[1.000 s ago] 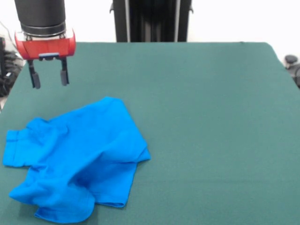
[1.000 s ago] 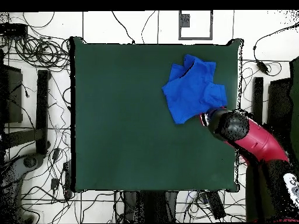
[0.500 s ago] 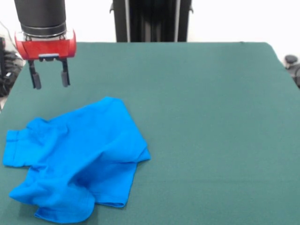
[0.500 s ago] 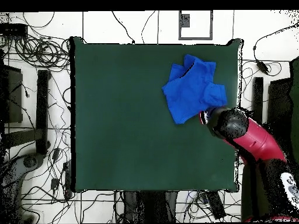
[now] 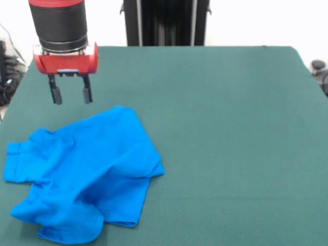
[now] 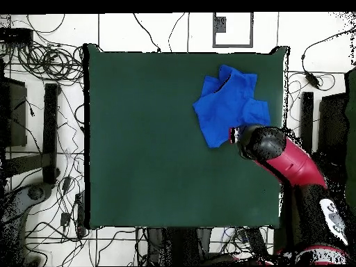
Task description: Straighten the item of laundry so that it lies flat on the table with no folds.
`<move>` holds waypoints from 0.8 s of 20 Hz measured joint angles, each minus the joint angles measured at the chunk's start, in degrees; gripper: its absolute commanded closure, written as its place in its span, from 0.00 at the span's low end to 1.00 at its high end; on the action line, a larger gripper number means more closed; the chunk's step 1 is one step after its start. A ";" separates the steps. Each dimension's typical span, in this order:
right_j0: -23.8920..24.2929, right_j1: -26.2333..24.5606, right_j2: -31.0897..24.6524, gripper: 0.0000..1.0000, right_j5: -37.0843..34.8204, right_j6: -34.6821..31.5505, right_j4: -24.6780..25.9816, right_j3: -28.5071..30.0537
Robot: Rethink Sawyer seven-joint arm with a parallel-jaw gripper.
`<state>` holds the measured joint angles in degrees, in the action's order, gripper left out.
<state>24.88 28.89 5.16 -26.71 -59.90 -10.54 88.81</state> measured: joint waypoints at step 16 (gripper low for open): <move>-4.35 -5.47 2.28 0.00 1.02 -15.28 -6.65 -0.47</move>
<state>20.52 23.42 7.44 -25.69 -75.18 -17.19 88.34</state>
